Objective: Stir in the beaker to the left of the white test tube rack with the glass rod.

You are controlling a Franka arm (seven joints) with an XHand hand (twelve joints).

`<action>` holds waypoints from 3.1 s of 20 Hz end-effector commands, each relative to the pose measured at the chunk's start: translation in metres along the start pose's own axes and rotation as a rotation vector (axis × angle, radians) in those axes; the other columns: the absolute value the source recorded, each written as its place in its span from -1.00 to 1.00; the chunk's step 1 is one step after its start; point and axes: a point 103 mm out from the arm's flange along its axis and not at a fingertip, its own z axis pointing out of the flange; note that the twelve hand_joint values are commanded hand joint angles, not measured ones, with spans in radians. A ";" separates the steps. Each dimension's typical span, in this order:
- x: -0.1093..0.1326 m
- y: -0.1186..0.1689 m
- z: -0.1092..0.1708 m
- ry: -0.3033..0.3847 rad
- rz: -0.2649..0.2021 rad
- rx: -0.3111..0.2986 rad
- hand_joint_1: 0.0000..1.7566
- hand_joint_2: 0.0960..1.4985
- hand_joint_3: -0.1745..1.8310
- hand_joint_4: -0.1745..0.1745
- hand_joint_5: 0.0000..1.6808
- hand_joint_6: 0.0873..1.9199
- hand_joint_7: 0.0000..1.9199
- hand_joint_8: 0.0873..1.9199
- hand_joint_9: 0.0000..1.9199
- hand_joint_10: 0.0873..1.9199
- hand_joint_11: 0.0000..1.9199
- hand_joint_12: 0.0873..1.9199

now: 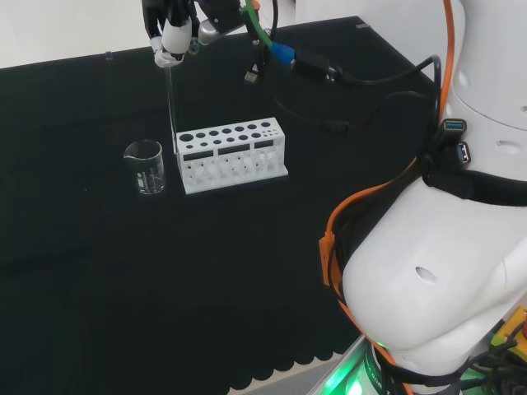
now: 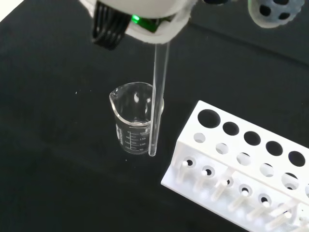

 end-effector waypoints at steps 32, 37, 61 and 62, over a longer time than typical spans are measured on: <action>0.022 0.045 -0.034 0.026 -0.082 -0.049 0.34 -0.10 -0.18 -1.00 0.34 -0.11 0.53 -0.57 0.77 -0.95 0.63 -0.26; 0.030 0.064 -0.022 0.041 -0.093 -0.026 0.34 -0.10 -0.18 -1.00 0.34 -0.11 0.53 -0.57 0.77 -0.96 0.63 -0.26; -0.007 0.112 0.026 0.077 -0.111 0.076 0.34 -0.10 -0.17 -1.00 0.34 -0.10 0.53 -0.58 0.78 -0.96 0.63 -0.26; -0.009 0.114 0.030 0.075 -0.109 0.082 0.34 -0.10 -0.17 -1.00 0.34 -0.10 0.53 -0.58 0.78 -0.97 0.63 -0.26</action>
